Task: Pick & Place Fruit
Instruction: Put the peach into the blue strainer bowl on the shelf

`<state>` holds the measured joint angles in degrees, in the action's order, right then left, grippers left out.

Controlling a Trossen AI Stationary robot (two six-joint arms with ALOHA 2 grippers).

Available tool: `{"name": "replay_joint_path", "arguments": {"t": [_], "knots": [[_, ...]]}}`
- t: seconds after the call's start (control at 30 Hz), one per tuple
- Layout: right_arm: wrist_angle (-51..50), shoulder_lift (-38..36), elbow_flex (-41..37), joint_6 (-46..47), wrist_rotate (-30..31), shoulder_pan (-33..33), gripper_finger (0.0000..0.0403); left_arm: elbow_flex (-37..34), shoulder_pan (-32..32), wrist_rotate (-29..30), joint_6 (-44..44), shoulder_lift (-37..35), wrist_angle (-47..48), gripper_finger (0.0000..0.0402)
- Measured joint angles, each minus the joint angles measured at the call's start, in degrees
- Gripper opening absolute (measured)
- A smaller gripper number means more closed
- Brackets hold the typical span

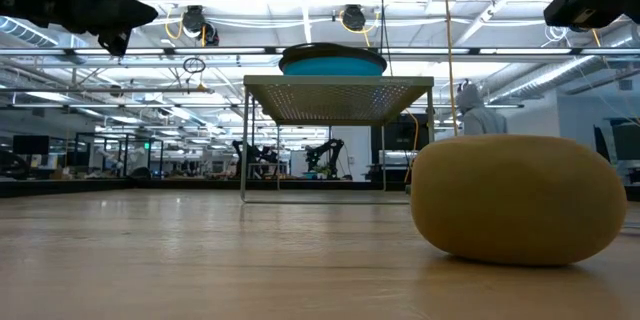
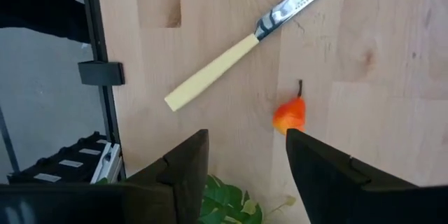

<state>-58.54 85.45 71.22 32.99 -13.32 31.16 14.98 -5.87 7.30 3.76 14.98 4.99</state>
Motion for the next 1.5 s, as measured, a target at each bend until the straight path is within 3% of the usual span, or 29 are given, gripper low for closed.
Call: {"name": "replay_joint_path", "arguments": {"t": [0.5, 1.5], "knots": [[3.9, 0.0, -4.3, 1.9, -0.2, -0.9, 0.0184, 0.0, 0.0, 0.1, -0.7, 0.0, 0.0, 0.0021], [3.9, 0.0, -4.4, 1.9, 0.0, -0.9, 0.0177, 0.0, 0.0, 0.1, -0.6, 0.0, 2.9, 0.0021]]}}
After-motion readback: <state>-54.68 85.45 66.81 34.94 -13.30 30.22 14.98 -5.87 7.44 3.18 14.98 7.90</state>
